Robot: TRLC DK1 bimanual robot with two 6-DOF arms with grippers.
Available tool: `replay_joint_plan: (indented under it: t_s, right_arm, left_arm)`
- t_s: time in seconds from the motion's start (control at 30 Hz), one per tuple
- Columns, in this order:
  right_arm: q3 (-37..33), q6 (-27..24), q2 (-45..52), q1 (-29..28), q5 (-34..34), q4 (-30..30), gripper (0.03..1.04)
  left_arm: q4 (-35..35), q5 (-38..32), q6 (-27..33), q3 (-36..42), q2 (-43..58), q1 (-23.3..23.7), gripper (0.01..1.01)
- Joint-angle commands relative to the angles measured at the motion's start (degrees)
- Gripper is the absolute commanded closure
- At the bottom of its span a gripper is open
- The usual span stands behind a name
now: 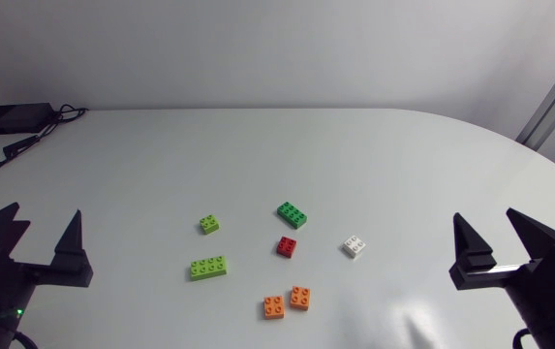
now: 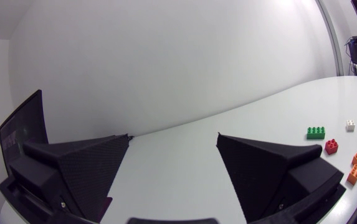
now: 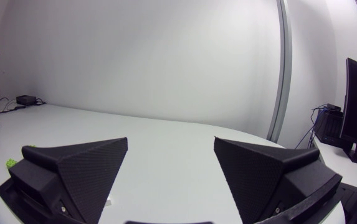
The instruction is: Separate the duplo bricks
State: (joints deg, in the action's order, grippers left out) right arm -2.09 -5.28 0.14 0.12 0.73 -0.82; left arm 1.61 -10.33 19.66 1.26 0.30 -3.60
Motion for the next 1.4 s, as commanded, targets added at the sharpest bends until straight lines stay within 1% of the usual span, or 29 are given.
replay_joint_plan:
  t_s: [0.0,0.13,0.37,0.53,0.63,0.83,0.9,1.0,1.07,1.37]
  right_arm:
    - [2.18,1.24,-0.49,0.41,0.50,1.00,0.07]
    - [2.18,1.24,-0.49,0.58,0.50,1.00,0.07]
    - [2.18,1.24,-0.49,0.76,0.50,1.00,0.07]
    - [2.18,1.24,-0.49,0.76,0.50,1.00,0.07]
    - [2.18,1.24,-0.41,0.85,0.50,1.00,0.07]
    - [2.18,1.24,-0.41,1.02,0.50,1.08,0.07]
    - [2.18,1.24,-0.41,1.02,0.41,1.00,0.07]
    - [2.18,1.24,-0.41,1.02,0.06,1.00,0.07]
    - [2.18,1.15,-0.41,1.02,-0.20,1.08,0.07]
    - [2.18,1.15,-0.41,1.02,-0.29,1.08,0.07]
  left_arm:
    - [-0.64,1.80,-0.76,-1.26,-0.82,2.01,0.041]
    - [-1.43,4.79,-1.82,-1.17,-0.56,4.47,0.041]
    - [-0.73,4.97,-0.94,-1.26,-1.00,3.24,0.041]
    - [1.82,4.97,2.05,-1.43,-1.09,2.01,0.041]
    - [1.47,4.97,2.22,-1.43,-1.09,1.75,0.041]
    - [-1.34,5.14,2.05,-1.17,-1.09,1.31,0.041]
    - [-1.78,5.49,1.96,-1.17,-0.82,2.10,0.041]
    - [-2.13,8.13,2.05,-1.08,-0.73,5.18,0.041]
    - [-2.13,9.10,2.14,-1.17,-0.82,6.23,0.041]
    - [-2.05,9.36,1.35,-1.17,-0.91,3.07,0.041]
